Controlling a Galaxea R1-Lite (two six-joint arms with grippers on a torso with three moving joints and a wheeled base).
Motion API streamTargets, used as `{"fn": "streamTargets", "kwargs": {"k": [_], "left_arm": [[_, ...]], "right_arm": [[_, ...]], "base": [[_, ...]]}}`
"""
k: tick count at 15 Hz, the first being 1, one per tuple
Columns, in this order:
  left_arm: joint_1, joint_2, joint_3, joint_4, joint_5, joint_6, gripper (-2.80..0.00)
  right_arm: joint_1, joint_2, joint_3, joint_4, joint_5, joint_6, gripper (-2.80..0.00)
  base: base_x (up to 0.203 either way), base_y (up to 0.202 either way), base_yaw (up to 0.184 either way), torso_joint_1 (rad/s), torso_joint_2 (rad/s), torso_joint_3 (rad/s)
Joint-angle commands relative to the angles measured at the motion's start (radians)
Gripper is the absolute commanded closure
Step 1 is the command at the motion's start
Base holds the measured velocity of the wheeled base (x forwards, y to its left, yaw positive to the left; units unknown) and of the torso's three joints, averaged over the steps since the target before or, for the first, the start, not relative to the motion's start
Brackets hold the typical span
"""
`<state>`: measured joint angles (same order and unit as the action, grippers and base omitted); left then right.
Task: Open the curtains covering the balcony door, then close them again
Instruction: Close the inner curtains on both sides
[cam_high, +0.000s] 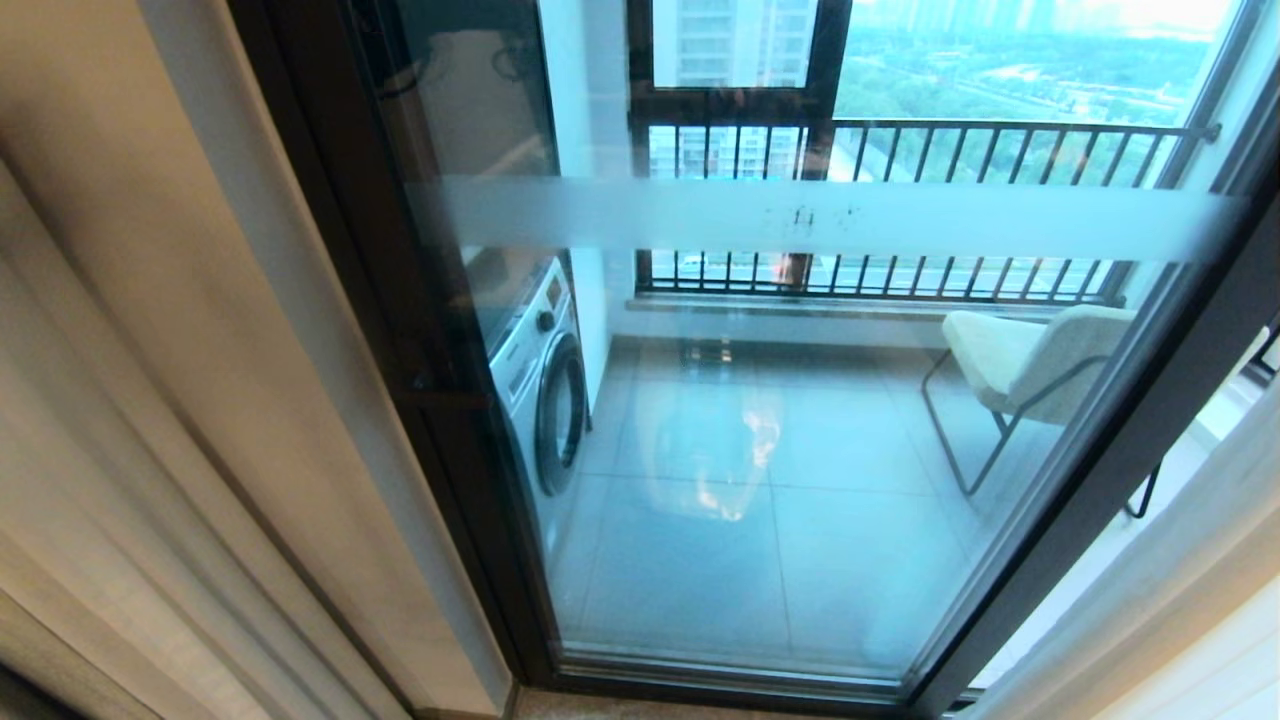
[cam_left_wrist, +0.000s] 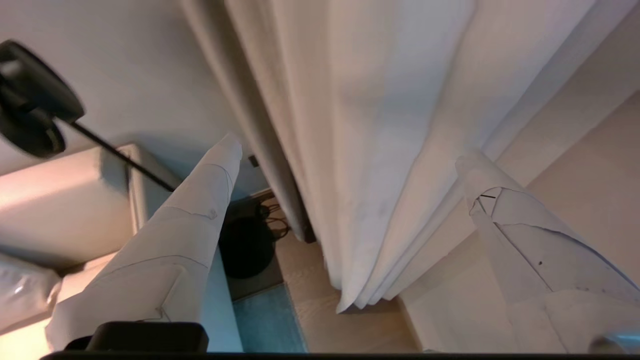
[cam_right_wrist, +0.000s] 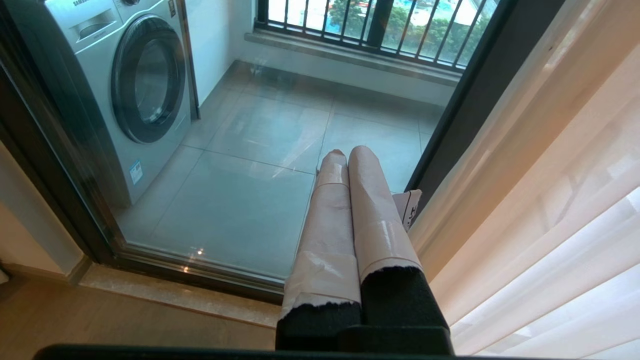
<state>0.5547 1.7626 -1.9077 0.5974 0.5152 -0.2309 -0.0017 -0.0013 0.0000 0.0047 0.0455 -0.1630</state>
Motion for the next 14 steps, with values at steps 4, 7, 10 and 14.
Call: {"fn": "streamTargets", "kwargs": {"k": [4,7,10,14], "left_arm": [[0.011,0.156,-0.091,0.013,-0.039,0.000,-2.80],[0.011,0.169,-0.094,0.012,-0.106,-0.013,-2.80],[0.008,0.173,-0.094,0.022,-0.139,-0.013,-2.80],[0.009,0.200,-0.102,0.005,-0.202,-0.036,-2.80]], "right_arm": [[0.000,0.001,0.000,0.000,0.000,-0.001,0.00],[0.000,0.001,0.000,0.000,0.000,-0.001,0.00],[0.000,0.001,0.000,0.000,0.000,-0.001,0.00],[0.000,0.001,0.000,0.000,0.000,-0.001,0.00]], "base": [[0.000,0.000,0.000,0.000,0.00,0.000],[0.000,0.000,0.000,0.000,0.00,0.000],[0.000,0.000,0.000,0.000,0.00,0.000],[0.000,0.000,0.000,0.000,0.00,0.000]]}}
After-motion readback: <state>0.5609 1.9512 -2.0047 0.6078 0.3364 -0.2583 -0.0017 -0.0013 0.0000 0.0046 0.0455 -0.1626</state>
